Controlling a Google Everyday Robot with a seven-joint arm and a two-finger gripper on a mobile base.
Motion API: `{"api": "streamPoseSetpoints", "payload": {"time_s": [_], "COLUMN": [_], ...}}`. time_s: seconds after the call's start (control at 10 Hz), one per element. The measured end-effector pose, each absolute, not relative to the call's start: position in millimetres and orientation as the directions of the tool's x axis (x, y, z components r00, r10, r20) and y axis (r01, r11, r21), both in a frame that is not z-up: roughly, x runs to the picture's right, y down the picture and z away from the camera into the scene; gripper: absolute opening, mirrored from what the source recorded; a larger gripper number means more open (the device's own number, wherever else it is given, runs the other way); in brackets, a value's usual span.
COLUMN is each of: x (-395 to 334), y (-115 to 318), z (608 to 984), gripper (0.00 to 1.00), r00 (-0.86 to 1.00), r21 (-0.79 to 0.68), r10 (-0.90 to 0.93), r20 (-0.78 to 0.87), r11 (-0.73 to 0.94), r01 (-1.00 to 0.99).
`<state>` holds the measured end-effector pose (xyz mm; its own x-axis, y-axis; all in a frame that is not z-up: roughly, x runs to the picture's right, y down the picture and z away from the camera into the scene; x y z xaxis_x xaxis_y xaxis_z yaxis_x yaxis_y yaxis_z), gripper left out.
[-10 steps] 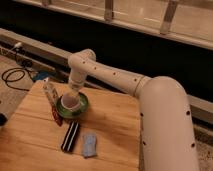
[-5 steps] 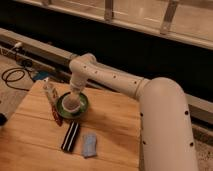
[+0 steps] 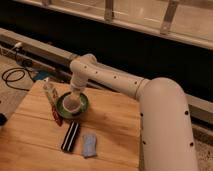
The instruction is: Place the ceramic cup in the ceramic bowl
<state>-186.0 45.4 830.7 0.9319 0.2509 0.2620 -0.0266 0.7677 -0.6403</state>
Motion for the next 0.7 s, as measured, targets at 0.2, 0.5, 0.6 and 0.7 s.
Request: {"api": "streamPoseSetpoints", "payload": {"time_s": [0.2,0.5,0.6,0.7], "x": [-185.6,-185.3,-185.8,-186.2], "y": [45.3,45.2,45.2,45.2], "z": [830.9,830.8,830.7,830.5], "gripper": [0.47,0.76,0.80,0.80], "r00": [0.932,0.932,0.932,0.932], "r21": [-0.640,-0.640,-0.640,-0.640], "r10": [0.251,0.251,0.251,0.251], "r20": [0.262,0.261,0.262,0.263], "r11": [0.768,0.768,0.768,0.768], "r01": [-0.027,-0.028,-0.027,-0.026]}}
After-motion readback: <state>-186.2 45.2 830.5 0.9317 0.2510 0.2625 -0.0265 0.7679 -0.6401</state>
